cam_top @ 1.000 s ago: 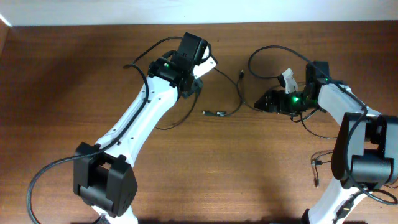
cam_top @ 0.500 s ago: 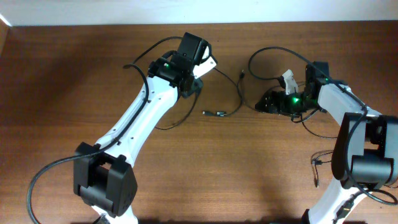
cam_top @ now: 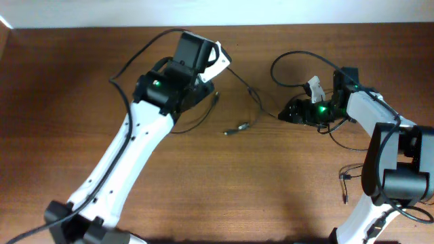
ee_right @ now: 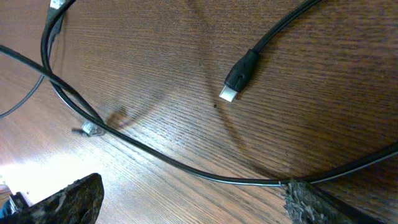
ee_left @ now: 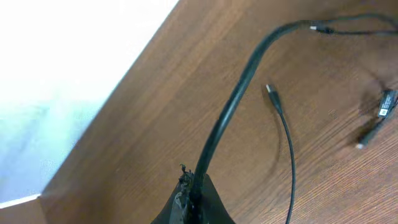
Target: Untangle cables
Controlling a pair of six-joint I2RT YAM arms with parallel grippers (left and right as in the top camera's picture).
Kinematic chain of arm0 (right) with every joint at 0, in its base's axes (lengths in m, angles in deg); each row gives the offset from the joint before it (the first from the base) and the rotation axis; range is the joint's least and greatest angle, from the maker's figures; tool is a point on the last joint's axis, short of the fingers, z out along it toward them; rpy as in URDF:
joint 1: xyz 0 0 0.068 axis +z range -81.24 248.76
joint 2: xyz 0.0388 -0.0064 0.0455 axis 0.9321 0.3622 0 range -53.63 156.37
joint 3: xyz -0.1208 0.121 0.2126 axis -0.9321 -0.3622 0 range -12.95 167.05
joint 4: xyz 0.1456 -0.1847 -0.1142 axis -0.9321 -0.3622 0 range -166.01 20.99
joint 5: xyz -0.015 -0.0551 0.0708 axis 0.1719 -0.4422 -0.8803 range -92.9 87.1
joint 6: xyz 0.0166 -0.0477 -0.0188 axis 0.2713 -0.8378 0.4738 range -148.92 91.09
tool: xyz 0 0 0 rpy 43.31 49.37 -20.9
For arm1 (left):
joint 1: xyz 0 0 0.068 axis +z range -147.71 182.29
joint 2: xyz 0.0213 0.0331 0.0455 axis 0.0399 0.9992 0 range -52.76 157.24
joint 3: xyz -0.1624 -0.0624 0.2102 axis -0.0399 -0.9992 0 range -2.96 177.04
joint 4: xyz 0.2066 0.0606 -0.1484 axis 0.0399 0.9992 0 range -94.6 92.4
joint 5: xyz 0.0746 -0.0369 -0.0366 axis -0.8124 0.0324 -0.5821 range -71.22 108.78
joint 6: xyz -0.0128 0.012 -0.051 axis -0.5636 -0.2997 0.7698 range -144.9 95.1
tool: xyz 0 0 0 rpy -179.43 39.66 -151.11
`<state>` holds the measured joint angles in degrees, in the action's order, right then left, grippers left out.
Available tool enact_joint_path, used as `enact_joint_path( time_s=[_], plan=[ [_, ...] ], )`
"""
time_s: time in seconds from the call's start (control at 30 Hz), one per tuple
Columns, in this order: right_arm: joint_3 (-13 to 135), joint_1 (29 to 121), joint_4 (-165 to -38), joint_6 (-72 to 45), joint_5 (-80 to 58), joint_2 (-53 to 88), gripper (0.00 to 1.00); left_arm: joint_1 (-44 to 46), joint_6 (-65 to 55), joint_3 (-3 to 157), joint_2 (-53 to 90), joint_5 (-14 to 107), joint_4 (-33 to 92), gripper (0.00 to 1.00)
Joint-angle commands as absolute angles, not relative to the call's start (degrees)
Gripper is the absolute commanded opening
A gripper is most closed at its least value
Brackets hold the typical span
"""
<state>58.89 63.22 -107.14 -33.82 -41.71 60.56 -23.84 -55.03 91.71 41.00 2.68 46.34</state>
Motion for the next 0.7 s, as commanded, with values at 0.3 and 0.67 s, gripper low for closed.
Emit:
enact_joint_path(
  time_s=[0.3,0.67],
  plan=[
    [58.4,63.5,-107.2,-34.4,-39.6,61.2,0.94,-23.8,-53.6,92.0,28.2,-11.9,53.7,0.0],
    [58.4,63.5,-107.2,-34.5,-39.4,61.2,0.94,-23.8,-40.5,92.0,26.0,-34.2,52.7,0.0]
  ],
)
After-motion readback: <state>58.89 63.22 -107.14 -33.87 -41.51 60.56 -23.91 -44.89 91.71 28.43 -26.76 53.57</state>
